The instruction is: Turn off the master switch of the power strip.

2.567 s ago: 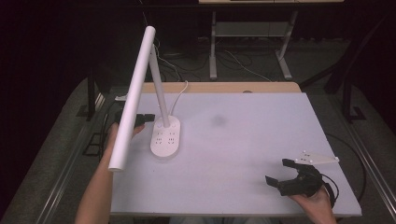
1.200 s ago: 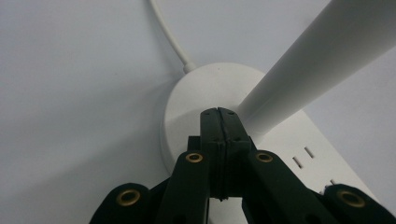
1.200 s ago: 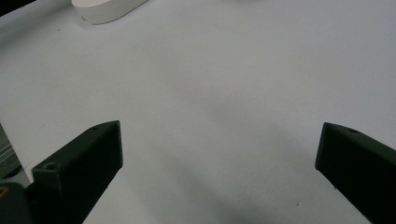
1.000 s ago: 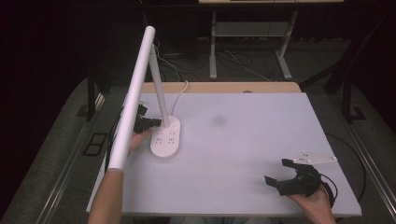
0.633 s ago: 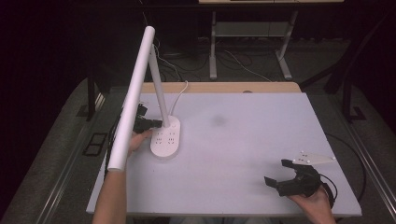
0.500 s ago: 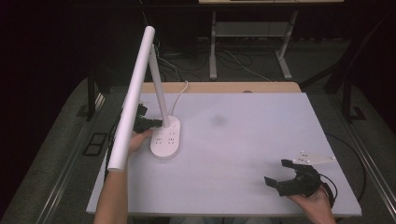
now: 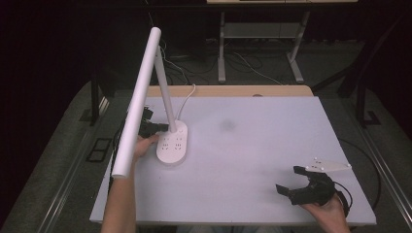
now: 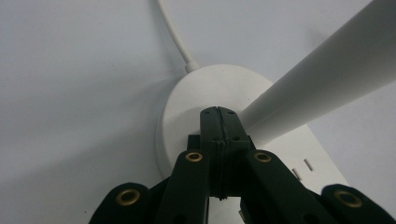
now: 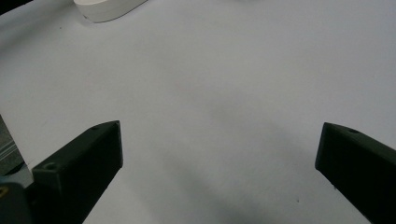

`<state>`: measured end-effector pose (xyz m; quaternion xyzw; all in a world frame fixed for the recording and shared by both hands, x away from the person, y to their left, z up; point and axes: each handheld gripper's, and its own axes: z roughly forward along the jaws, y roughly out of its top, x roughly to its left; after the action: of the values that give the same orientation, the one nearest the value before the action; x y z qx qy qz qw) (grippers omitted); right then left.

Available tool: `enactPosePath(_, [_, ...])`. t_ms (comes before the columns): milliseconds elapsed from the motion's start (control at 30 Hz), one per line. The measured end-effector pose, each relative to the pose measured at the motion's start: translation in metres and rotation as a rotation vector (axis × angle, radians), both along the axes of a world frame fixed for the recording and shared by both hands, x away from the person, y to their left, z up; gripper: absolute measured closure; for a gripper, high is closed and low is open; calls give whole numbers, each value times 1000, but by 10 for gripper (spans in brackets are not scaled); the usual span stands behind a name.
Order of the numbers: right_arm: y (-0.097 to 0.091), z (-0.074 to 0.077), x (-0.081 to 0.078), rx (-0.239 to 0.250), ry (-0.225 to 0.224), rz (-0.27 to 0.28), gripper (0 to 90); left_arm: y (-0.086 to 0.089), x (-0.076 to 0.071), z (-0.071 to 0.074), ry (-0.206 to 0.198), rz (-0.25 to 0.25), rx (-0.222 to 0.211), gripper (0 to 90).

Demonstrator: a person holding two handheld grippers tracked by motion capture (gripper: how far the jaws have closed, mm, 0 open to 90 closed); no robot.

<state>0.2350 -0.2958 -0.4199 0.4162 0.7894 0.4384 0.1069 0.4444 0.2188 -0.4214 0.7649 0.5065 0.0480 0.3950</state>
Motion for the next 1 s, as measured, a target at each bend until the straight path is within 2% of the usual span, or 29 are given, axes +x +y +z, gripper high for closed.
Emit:
enactPosePath(100, [0,0,0,-2,0,0,3,2,0,-1,4,2,-12,900])
enactPosePath(200, [-2,1,-2,-2,-2,-3,3,4,-1,-4,2,17,-50,900])
enactPosePath(233, [-3,1,-2,2,-3,-4,3,4,-1,-5,3,13,-38,900])
enactPosePath(367, [-4,1,-2,1,-4,-7,3,4,-2,-5,-3,18,-42,900])
enactPosePath(433, [-4,1,-2,3,-3,-9,3,5,-3,-7,-5,31,-66,900])
enactPosePath(633, [-3,1,-1,-3,-2,-6,3,4,-3,-6,-7,35,-56,900])
enactPosePath(800, [-4,1,-2,1,-2,-13,3,2,-6,-5,-41,15,-12,900])
enactPosePath(867, [-5,1,-2,0,-6,-13,3,0,-6,-2,-54,8,-10,900])
enactPosePath(1000, [-6,0,-2,4,-3,-19,3,-2,-7,1,-92,-31,62,900])
